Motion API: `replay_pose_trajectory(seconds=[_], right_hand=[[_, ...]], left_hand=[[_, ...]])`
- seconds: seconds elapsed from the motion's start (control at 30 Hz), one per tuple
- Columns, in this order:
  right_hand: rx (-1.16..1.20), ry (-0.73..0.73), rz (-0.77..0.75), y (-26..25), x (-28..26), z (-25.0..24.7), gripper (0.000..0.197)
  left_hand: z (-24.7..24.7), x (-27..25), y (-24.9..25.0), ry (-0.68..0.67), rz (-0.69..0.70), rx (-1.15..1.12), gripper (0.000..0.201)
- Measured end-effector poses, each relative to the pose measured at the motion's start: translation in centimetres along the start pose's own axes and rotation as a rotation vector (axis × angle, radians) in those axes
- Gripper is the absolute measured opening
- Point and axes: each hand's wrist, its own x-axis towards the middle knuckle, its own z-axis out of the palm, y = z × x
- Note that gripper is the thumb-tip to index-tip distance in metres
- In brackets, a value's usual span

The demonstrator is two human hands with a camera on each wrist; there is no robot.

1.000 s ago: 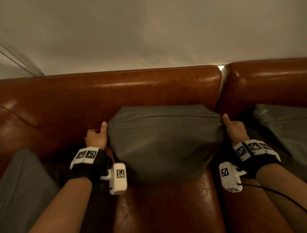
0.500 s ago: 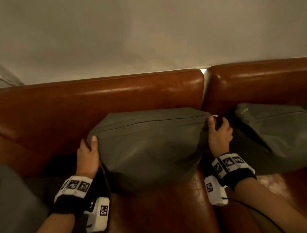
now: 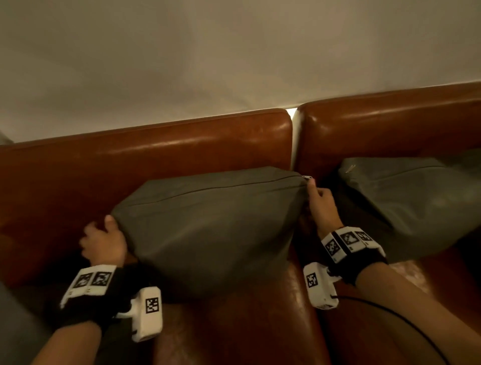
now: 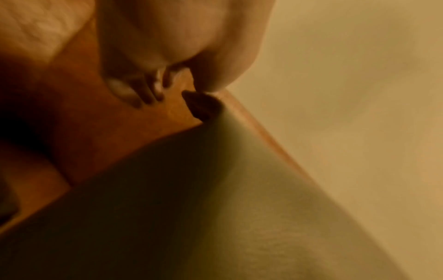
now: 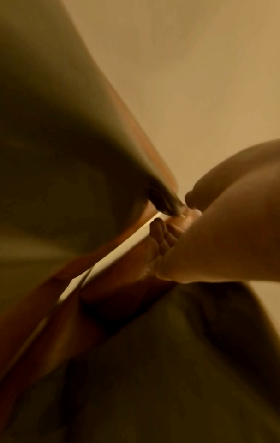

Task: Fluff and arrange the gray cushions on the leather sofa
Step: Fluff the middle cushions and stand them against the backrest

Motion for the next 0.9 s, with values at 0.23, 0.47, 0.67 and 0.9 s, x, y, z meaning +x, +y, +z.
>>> replay_pose_trajectory(seconds=[0.23, 0.47, 0.67, 0.9], right_hand=[[-0.352, -0.224, -0.511, 1.9, -1.3, -12.8, 0.018], [-0.829, -0.185, -0.757, 6.2, 5.0, -28.4, 0.016], [-0.519, 0.208, -0.427, 6.6, 14.0, -38.7, 0.053], [0.123, -0.116, -0.035, 8.3, 18.5, -39.2, 0.116]], left_hand=[[1.2, -12.8, 4.8, 0.108, 0.902, 0.441, 0.023], [15.5, -31.6, 9.1, -0.479, 0.981, 0.376, 0.042], [26.9, -38.3, 11.4, -0.758, 0.398, 0.044, 0.071], [32.5, -39.4, 11.1, -0.667, 0.387, -0.115, 0.074]])
